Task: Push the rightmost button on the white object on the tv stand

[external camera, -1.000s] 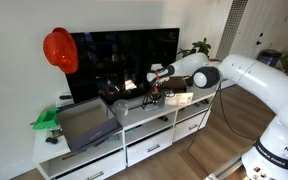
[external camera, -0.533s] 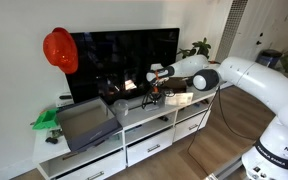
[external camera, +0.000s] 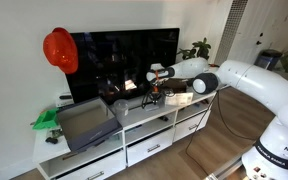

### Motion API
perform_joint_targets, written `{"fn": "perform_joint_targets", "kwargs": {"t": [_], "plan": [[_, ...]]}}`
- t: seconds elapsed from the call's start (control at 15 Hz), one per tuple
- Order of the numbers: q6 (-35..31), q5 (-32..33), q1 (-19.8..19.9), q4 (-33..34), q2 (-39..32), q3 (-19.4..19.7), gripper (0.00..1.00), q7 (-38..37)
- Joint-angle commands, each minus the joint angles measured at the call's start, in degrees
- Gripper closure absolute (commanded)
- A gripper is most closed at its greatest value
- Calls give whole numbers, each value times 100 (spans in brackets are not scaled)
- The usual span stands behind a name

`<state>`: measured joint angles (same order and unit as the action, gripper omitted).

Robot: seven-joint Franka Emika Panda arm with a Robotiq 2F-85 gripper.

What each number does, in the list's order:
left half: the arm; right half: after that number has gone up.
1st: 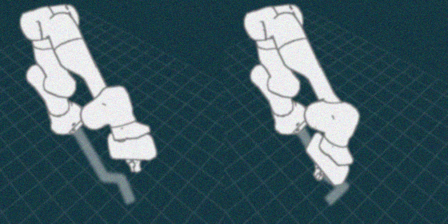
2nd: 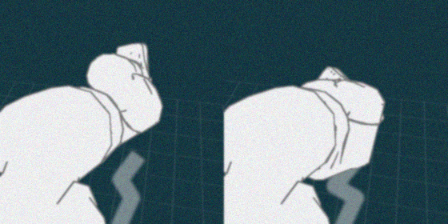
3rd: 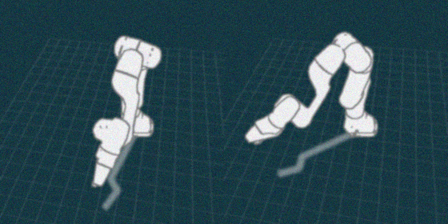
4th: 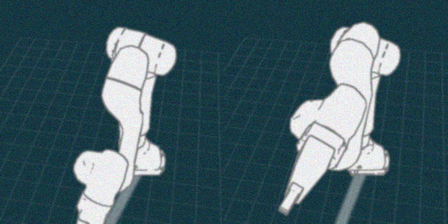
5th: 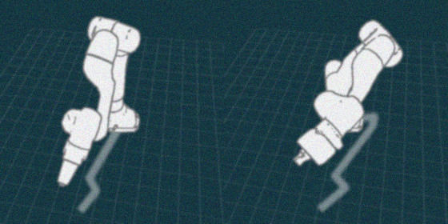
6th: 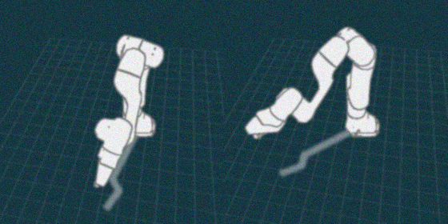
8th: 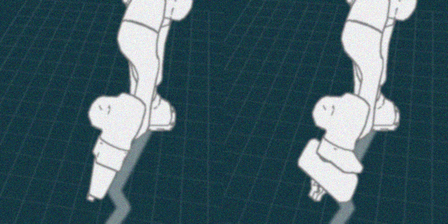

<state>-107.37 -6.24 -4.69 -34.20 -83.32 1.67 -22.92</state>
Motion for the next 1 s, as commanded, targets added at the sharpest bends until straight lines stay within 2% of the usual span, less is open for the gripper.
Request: {"fn": "perform_joint_targets", "kwargs": {"t": [0.0, 0.67, 0.93], "plan": [[55, 9, 47, 320, -402, 17, 100, -13], [74, 32, -55, 124, 147, 28, 99, 44], [328, 12, -86, 46, 328, -15, 98, 105]]}}
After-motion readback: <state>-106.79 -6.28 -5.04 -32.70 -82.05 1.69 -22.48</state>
